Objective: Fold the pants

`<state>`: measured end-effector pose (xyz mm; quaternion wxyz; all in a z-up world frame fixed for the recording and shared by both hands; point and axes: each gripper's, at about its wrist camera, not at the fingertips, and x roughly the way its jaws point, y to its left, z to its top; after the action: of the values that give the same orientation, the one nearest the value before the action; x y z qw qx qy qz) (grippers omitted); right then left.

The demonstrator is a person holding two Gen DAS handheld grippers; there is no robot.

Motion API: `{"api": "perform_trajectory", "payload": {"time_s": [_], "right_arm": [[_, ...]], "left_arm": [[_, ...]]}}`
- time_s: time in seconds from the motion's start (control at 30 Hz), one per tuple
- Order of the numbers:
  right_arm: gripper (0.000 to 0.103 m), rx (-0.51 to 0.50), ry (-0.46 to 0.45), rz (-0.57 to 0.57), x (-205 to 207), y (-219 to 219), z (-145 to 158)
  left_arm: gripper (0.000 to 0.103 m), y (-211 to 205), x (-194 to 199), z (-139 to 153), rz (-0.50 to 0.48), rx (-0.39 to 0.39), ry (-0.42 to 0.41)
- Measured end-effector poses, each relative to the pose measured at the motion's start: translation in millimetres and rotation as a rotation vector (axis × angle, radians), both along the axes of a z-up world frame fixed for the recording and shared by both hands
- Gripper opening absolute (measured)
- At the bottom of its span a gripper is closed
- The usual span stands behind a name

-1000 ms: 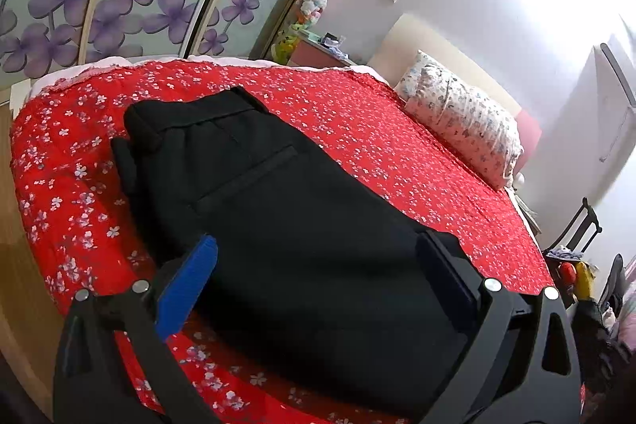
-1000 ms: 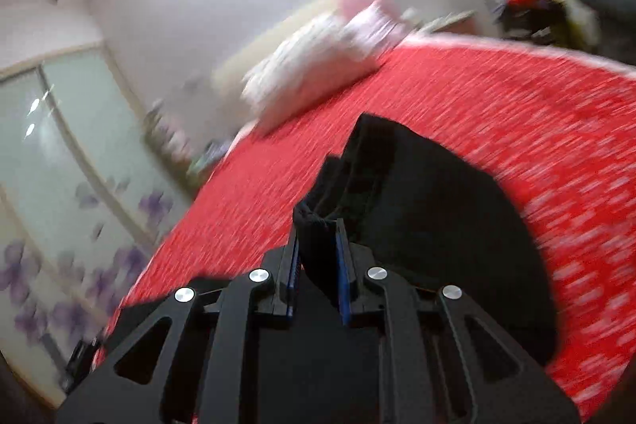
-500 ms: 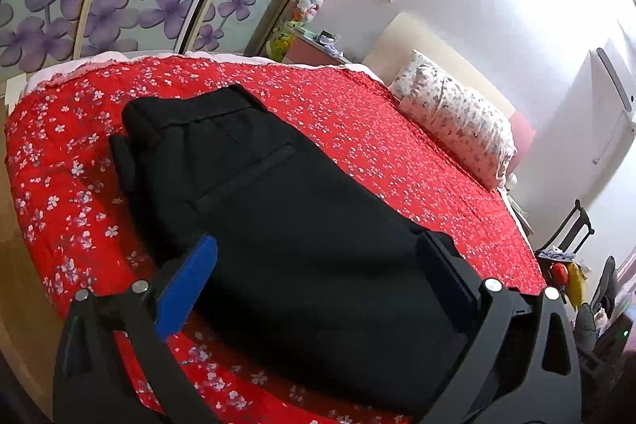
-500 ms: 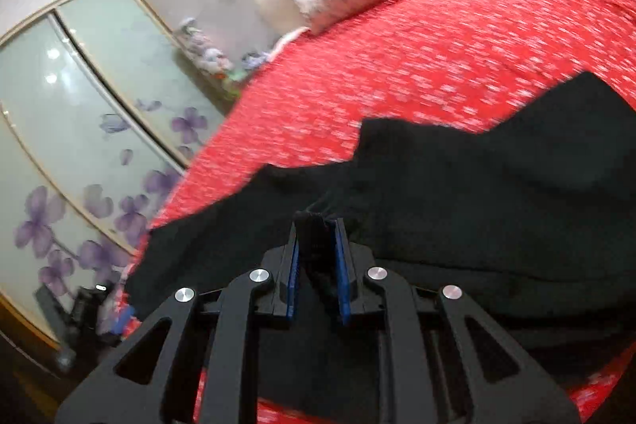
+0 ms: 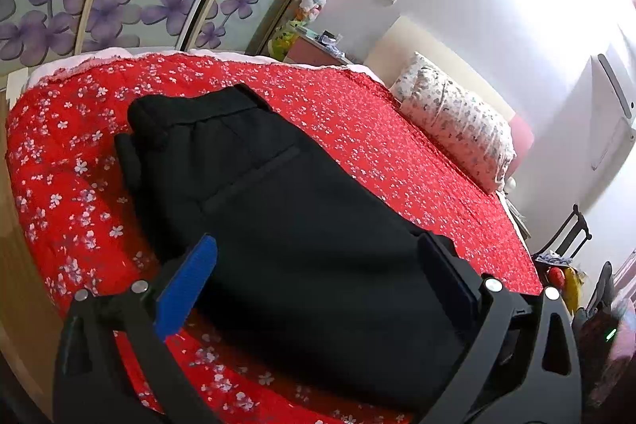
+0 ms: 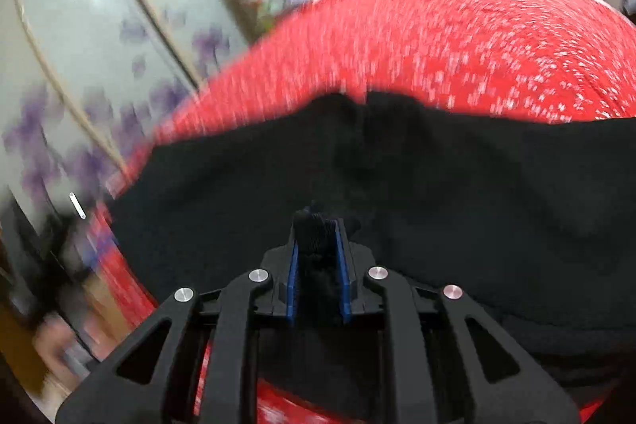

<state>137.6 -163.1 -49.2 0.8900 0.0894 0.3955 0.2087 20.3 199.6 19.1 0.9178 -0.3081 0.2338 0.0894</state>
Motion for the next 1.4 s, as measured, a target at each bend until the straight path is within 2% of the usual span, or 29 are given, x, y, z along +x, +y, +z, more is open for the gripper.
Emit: {"api": "perform_trajectory", "payload": {"time_s": [0.1, 0.23, 0.3, 0.33, 0.4, 0.43, 0.53, 0.6, 0.63, 0.67, 0.77, 0.87, 1.0, 1.1, 1.2, 1.27, 1.4], "right_arm": [[0.035, -0.041, -0.027, 0.039, -11.3, 4.3, 0.7], [0.051, 0.113, -0.032, 0.038, -16.6, -5.2, 15.9], [0.054, 0.138, 0.013, 0.048, -12.6, -3.7, 8.6], [0.054, 0.114, 0.088, 0.072, -7.5, 1.2, -5.9], [0.054, 0.042, 0.027, 0.110, -16.0, 6.3, -8.3], [0.054, 0.023, 0.024, 0.122, -20.2, 6.1, -5.3], [0.054, 0.149, 0.030, 0.150, -30.2, -19.5, 5.9], [0.063, 0.197, -0.036, 0.123, -39.3, -44.4, 15.2], [0.069, 0.211, -0.083, 0.083, -43.7, -62.6, 19.0], [0.070, 0.234, -0.112, 0.042, -46.9, -78.3, 20.7], [0.070, 0.354, -0.104, -0.061, -46.6, -120.5, 19.7], [0.070, 0.385, -0.101, -0.097, -45.7, -135.7, 19.7], [0.070, 0.385, -0.095, -0.081, -38.7, -128.7, 22.8], [0.071, 0.364, -0.090, -0.066, -38.0, -122.6, 20.5], [0.071, 0.352, -0.084, -0.051, -37.5, -115.7, 19.3], [0.071, 0.348, -0.086, -0.039, -39.4, -112.7, 19.8], [0.071, 0.337, -0.095, -0.027, -40.7, -109.9, 19.5]], "left_arm": [[0.101, -0.4, -1.5, 1.6, 0.000, 0.002, -0.006], [0.101, 0.3, -1.7, 2.6, 0.001, -0.007, -0.012], [0.101, 0.5, -2.5, 2.7, -0.004, -0.014, -0.018], [0.101, 1.3, -2.7, 3.2, -0.006, -0.015, -0.020], [0.101, 6.4, -4.6, 6.1, -0.011, -0.029, -0.027], [0.101, 10.6, -6.7, 7.6, -0.014, -0.040, -0.028], [0.101, 33.2, -17.8, 11.1, -0.002, -0.111, -0.029], [0.101, 55.8, -23.2, 9.3, -0.004, -0.181, -0.005], [0.101, 64.3, -24.0, 7.7, -0.001, -0.206, 0.008], [0.101, 78.3, -24.2, 4.0, 0.008, -0.251, 0.032], [0.100, 108.8, -22.2, -7.2, 0.053, -0.373, 0.078], [0.100, 126.1, -15.6, -15.8, 0.073, -0.439, 0.114], [0.099, 133.9, -3.0, -24.8, 0.076, -0.499, 0.148], [0.099, 134.8, 10.7, -26.6, 0.055, -0.506, 0.150], [0.092, 131.2, 25.1, -25.4, 0.037, -0.468, 0.176], [0.084, 124.7, 29.6, -21.5, 0.021, -0.427, 0.201], [0.078, 115.4, 18.6, -2.7, -0.074, -0.398, 0.083]]}}
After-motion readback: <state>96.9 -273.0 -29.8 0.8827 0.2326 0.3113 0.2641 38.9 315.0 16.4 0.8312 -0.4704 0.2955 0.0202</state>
